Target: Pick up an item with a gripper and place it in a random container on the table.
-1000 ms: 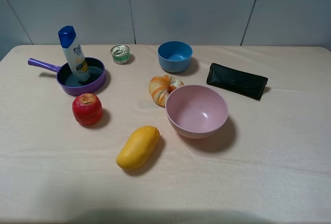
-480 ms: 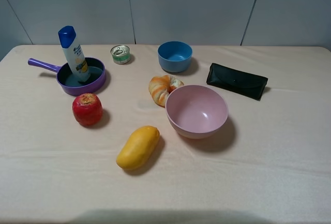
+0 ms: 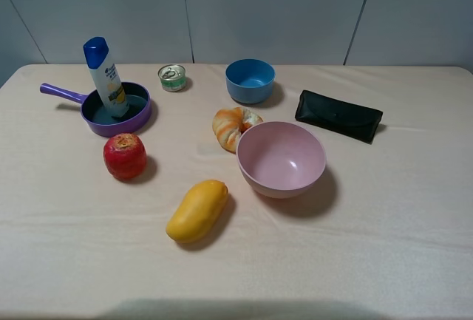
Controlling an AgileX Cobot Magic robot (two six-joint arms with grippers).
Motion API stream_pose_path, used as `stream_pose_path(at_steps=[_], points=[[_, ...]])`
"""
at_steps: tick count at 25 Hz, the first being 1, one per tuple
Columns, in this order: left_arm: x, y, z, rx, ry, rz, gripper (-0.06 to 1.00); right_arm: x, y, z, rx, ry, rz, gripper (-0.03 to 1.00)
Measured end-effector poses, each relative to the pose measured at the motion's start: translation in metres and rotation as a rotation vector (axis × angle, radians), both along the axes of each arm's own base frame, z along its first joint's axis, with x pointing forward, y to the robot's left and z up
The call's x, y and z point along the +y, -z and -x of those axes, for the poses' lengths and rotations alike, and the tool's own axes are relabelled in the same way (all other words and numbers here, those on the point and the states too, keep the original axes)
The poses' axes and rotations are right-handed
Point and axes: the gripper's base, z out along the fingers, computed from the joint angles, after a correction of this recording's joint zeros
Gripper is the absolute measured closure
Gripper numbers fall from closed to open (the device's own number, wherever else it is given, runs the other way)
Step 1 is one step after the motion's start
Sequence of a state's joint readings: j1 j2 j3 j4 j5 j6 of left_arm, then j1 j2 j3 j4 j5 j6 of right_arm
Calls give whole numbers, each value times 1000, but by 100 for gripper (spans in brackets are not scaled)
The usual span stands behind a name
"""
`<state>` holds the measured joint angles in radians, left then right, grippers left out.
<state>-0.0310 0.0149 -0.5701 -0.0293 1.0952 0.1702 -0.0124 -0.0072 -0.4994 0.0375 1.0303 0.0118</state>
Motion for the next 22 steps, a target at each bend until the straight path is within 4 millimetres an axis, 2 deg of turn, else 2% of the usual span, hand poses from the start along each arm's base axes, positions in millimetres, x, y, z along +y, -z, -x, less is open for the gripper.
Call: stream_pose_path(at_steps=[5, 22], points=[[-3, 19, -6, 41, 6, 45, -1, 0, 0, 0, 0, 0, 0, 27], [-3, 18, -7, 28, 0, 54, -1, 0, 0, 0, 0, 0, 0, 27]])
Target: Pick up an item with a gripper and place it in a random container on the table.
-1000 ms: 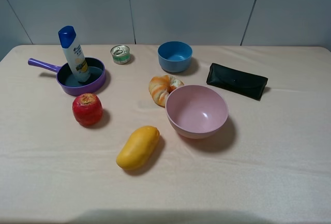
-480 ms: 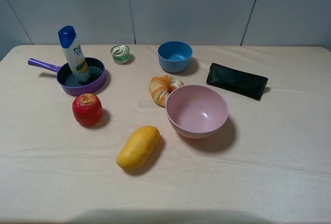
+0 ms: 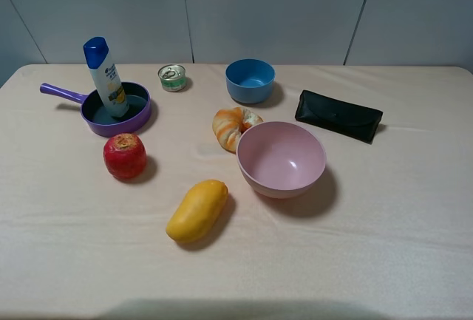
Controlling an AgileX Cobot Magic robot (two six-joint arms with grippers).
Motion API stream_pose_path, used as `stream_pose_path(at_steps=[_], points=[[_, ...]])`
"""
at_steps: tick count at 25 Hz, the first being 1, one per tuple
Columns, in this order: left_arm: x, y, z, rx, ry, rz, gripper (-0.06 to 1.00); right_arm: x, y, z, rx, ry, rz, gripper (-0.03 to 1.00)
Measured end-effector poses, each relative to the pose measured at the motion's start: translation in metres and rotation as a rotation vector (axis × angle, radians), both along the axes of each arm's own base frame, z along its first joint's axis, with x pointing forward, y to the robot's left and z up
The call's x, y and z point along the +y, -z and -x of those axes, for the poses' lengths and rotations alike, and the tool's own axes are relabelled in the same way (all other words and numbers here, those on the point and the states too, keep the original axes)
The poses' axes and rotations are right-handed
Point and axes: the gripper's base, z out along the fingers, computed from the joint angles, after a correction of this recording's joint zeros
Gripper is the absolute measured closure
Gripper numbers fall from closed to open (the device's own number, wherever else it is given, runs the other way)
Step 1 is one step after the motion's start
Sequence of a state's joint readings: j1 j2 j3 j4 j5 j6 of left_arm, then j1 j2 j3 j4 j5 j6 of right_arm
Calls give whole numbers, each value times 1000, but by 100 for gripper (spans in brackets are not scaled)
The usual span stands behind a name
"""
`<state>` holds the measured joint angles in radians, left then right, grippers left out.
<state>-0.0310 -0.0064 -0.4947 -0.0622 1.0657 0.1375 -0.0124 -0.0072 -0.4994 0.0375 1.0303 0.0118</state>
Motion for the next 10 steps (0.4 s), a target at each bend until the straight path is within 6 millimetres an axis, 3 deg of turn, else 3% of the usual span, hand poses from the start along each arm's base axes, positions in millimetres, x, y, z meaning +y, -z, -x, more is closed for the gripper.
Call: stream_pose_path(at_steps=[10], points=[[0, 0, 0, 0, 0, 0, -1, 0, 0, 0, 0, 0, 0, 27]])
